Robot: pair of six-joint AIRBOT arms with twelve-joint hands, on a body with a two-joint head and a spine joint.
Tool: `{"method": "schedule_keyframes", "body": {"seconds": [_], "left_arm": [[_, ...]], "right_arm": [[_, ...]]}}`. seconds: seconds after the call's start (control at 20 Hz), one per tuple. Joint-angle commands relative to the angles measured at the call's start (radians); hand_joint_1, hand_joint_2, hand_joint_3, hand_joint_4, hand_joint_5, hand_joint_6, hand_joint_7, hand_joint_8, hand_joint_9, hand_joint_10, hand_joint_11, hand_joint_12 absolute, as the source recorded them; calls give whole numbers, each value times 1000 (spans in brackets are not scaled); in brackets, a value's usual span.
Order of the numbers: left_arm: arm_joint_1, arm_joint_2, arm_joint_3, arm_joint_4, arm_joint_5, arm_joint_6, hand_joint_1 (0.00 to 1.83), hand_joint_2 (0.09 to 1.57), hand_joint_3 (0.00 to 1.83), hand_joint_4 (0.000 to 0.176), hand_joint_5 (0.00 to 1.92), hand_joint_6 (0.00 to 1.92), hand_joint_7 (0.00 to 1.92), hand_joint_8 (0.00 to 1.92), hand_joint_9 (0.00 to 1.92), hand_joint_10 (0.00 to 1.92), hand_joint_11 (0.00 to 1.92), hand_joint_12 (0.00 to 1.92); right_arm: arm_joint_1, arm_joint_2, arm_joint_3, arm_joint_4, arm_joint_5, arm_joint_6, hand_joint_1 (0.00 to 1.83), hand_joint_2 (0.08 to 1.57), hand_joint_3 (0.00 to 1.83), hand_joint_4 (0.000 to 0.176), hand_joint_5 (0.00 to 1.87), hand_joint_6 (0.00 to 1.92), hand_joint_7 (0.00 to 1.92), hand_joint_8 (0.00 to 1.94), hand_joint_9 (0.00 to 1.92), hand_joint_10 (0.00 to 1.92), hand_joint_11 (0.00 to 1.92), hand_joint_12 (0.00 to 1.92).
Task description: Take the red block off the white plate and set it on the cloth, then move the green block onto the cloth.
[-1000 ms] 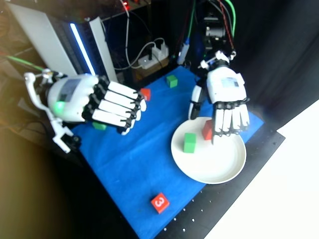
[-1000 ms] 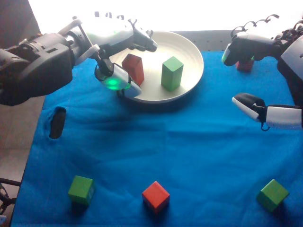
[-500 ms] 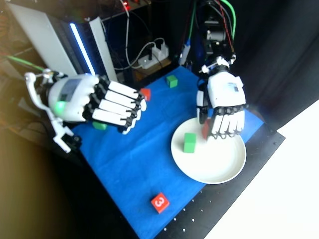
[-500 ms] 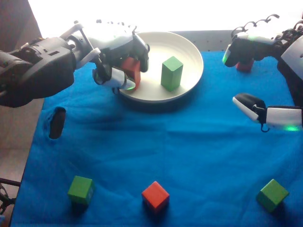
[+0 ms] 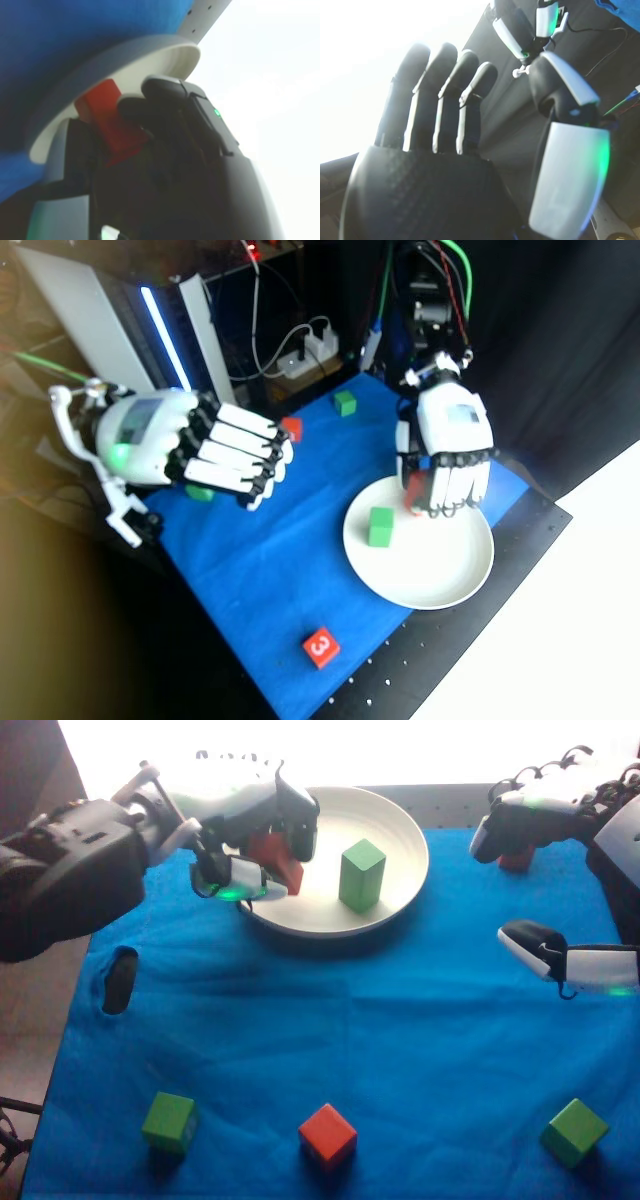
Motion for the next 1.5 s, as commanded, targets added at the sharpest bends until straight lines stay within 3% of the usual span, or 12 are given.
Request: {"method": "schedule_keyframes", "body": {"seconds": [0.0, 0.2, 0.4, 0.6, 0.7, 0.8, 0.95, 1.1, 1.25, 1.4, 1.45], "left_arm": [[-6, 22, -15, 15, -182, 0, 1336, 1241, 1, 0, 678, 1262, 713, 1408, 734, 1586, 586, 1696], [43, 143, -166, 49, -343, 0, 1335, 1234, 0, 0, 664, 1286, 739, 1363, 766, 1558, 674, 1724], [134, 236, -292, 55, -490, -1, 1328, 1237, 0, 0, 688, 1398, 783, 1286, 667, 1536, 411, 1719], [204, 289, -384, 77, -585, -1, 1341, 1220, 0, 0, 674, 1218, 794, 1351, 793, 1531, 649, 1716], [248, 312, -424, 79, -624, -1, 1338, 1232, 0, 0, 641, 1299, 749, 1379, 777, 1494, 676, 1548], [278, 327, -454, 86, -644, -1, 1331, 1252, 1, 0, 588, 1341, 711, 1455, 756, 1500, 652, 1451], [325, 333, -484, 90, -638, -1, 1337, 1230, 0, 0, 664, 1271, 740, 1369, 779, 1477, 613, 1403], [359, 326, -491, 90, -595, -27, 1331, 1246, 0, 0, 642, 1349, 688, 1394, 773, 1529, 634, 1572], [400, 312, -480, 90, -569, -89, 1343, 1214, 0, 0, 723, 1264, 811, 1285, 720, 1498, 492, 1503], [406, 304, -475, 90, -546, -101, 1346, 1205, 0, 0, 729, 1252, 837, 1245, 736, 1475, 507, 1492], [406, 304, -476, 90, -545, -101, 1183, 1229, 4, 0, 722, 1329, 790, 1320, 615, 1233, 412, 1539]], "right_arm": [[9, 0, -2, -21, -123, 2, 1164, 698, 549, 0, 638, 971, 638, 1097, 597, 1315, 454, 1725], [9, 0, -6, -15, -123, 2, 1153, 689, 577, 0, 631, 990, 627, 1134, 593, 1357, 486, 1735], [9, 1, -12, -9, -123, 2, 1112, 688, 628, 0, 598, 1030, 601, 1167, 555, 1398, 451, 1779], [9, 4, -18, -6, -123, 2, 1144, 658, 666, 0, 594, 1068, 606, 1220, 546, 1433, 429, 1804], [9, 4, -19, -4, -123, 2, 1152, 665, 646, 0, 591, 1053, 607, 1203, 550, 1417, 435, 1764], [9, 5, -20, -2, -123, 2, 1166, 688, 592, 0, 590, 1031, 616, 1187, 554, 1404, 440, 1759], [9, 7, -21, -1, -123, 2, 1173, 691, 565, 0, 602, 992, 635, 1138, 541, 1383, 402, 1765], [9, 8, -22, 1, -123, 2, 1193, 692, 540, 0, 617, 988, 640, 1153, 561, 1409, 450, 1771], [9, 8, -23, 1, -123, 2, 1082, 744, 531, 0, 607, 1009, 660, 1176, 600, 1408, 489, 1751], [9, 8, -23, 1, -123, 2, 1108, 733, 517, 0, 627, 978, 673, 1136, 618, 1375, 506, 1732], [9, 8, -22, 1, -123, 2, 1111, 733, 514, 0, 629, 974, 670, 1130, 610, 1367, 492, 1729]]}}
